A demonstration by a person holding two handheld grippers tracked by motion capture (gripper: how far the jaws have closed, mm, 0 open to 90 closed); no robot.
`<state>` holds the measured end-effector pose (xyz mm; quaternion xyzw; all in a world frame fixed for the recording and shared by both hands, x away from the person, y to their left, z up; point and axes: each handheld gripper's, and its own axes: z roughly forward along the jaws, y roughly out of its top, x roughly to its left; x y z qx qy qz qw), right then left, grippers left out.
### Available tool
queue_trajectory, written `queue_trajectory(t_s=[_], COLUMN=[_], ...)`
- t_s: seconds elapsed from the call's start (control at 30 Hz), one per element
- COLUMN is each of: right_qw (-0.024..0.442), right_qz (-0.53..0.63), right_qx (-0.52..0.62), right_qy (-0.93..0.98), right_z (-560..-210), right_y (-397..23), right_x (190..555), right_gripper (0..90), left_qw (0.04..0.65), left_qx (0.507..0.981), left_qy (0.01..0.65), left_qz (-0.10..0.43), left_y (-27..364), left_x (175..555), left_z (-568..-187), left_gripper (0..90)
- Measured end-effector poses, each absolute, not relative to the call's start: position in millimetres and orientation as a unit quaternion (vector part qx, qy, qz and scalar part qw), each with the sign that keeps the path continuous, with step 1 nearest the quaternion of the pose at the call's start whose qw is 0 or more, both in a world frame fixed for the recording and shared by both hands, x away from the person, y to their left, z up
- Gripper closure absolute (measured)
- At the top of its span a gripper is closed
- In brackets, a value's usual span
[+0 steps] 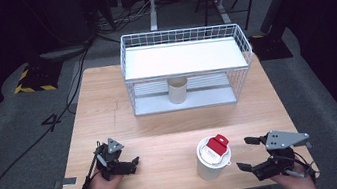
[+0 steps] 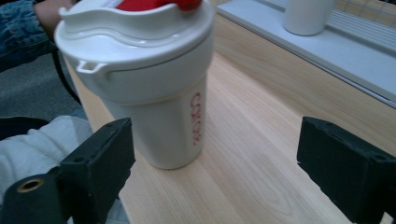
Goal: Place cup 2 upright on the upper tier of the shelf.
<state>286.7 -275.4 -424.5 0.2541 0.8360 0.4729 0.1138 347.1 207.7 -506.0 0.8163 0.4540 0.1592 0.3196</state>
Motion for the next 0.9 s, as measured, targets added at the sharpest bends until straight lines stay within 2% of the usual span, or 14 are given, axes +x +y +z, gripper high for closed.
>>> queue_trajectory(t_s=[0.47, 0.6, 0.9], right_qw=[0.080, 0.082, 0.070], right_qz=[0.479, 0.476, 0.487], right_qx=[0.230, 0.227, 0.223], right_qy=[0.843, 0.846, 0.841], right_z=[-441.6, -448.5, -464.0], right_y=[-242.5, -232.7, -214.4], right_x=[287.2, 289.2, 293.6], right_gripper=[7.1, 0.0, 0.0], left_qw=[0.318, 0.318, 0.318], left_qx=[0.815, 0.813, 0.809], left_qy=[0.457, 0.460, 0.467], left_qz=[0.161, 0.163, 0.163], left_y=[207.5, 207.2, 206.2], left_x=[346.6, 346.1, 344.7], left_z=[-506.0, -506.0, -506.2], left_gripper=[0.6, 0.6, 0.6])
